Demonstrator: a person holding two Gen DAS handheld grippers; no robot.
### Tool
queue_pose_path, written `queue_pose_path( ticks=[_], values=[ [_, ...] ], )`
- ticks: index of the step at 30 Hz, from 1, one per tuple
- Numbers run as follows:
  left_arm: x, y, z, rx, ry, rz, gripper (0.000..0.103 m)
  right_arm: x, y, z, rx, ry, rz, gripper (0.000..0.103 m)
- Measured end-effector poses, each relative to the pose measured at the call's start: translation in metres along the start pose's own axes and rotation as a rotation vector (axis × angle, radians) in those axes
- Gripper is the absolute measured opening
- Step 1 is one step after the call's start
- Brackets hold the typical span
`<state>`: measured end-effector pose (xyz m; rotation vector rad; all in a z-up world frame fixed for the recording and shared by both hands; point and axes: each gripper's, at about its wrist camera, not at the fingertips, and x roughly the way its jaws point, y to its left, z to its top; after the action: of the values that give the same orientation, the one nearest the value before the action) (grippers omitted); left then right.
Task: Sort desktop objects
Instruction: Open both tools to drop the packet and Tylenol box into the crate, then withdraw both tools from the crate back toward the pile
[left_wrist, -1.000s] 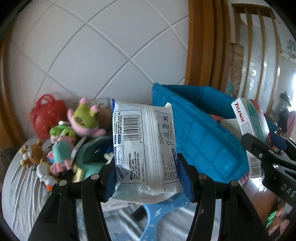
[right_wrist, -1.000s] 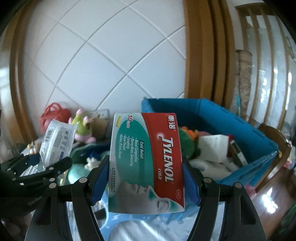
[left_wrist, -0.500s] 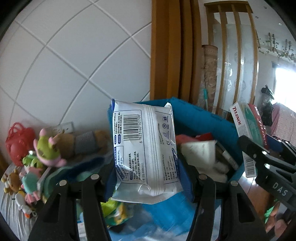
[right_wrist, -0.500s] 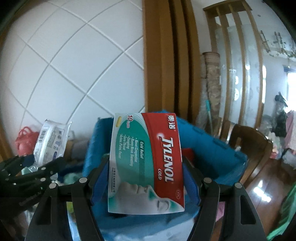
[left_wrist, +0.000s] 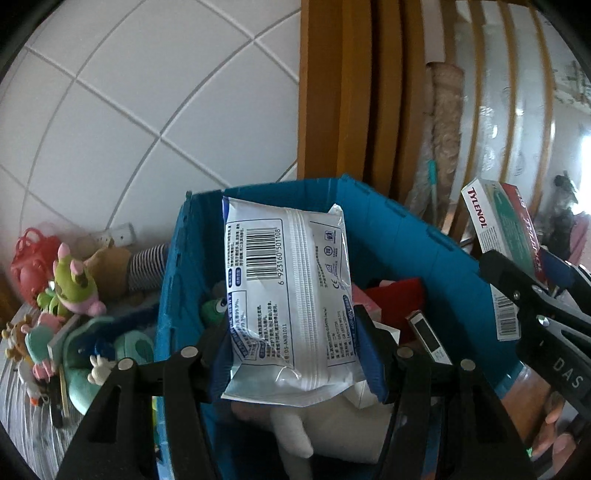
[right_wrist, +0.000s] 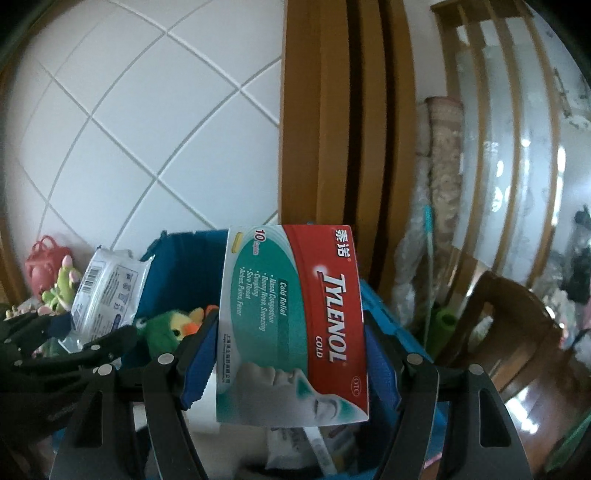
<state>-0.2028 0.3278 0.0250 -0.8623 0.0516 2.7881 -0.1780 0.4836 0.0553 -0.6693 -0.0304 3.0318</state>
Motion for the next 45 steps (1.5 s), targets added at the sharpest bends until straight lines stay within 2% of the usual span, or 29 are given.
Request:
queue_pose_path(
  ticks=[6, 10, 12, 14, 18, 22, 24, 26, 34, 40, 42, 45],
  values=[
    [0.01, -0.006, 0.0, -0.022, 0.021, 0.061, 0.058, 0.019, -0.013, -0.003, -0.006, 0.011, 0.054, 0.072],
    [0.013, -0.01, -0.001, -0.027, 0.033, 0.081, 0.062, 0.025, -0.013, -0.007, -0.01, 0.021, 0.074, 0.073],
    [0.014, -0.012, -0.002, -0.025, 0.036, 0.091, 0.083, 0.03, -0.019, -0.008, -0.007, 0.031, 0.073, 0.082],
    [0.014, -0.013, -0.004, -0.02, 0.031, 0.102, 0.087, 0.032, -0.022, -0.01, -0.001, 0.034, 0.063, 0.099],
    [0.015, -0.016, -0.007, -0.015, 0.042, 0.102, 0.087, 0.033, -0.026, -0.015, 0.011, 0.045, 0.056, 0.102],
    [0.014, -0.016, -0.011, -0.018, 0.053, 0.094, 0.088, 0.03, -0.03, -0.018, 0.027, 0.046, 0.056, 0.103],
    [0.013, -0.015, -0.012, -0.019, 0.054, 0.091, 0.095, 0.029, -0.033, -0.02, 0.036, 0.049, 0.052, 0.103],
    [0.01, -0.015, -0.013, -0.02, 0.048, 0.09, 0.098, 0.027, -0.033, -0.021, 0.039, 0.05, 0.048, 0.103],
    [-0.004, -0.006, -0.02, -0.024, 0.036, 0.089, 0.098, 0.018, -0.026, -0.025, 0.042, 0.056, 0.039, 0.103],
    [-0.022, 0.016, -0.03, -0.055, 0.024, 0.114, 0.098, 0.012, -0.007, -0.029, 0.023, 0.052, 0.071, 0.103],
    [-0.027, 0.026, -0.033, -0.07, 0.021, 0.128, 0.102, 0.009, 0.002, -0.03, 0.016, 0.049, 0.088, 0.103],
    [-0.038, 0.045, -0.04, -0.09, 0.016, 0.154, 0.103, 0.005, 0.02, -0.03, 0.006, 0.043, 0.112, 0.103]
  ],
)
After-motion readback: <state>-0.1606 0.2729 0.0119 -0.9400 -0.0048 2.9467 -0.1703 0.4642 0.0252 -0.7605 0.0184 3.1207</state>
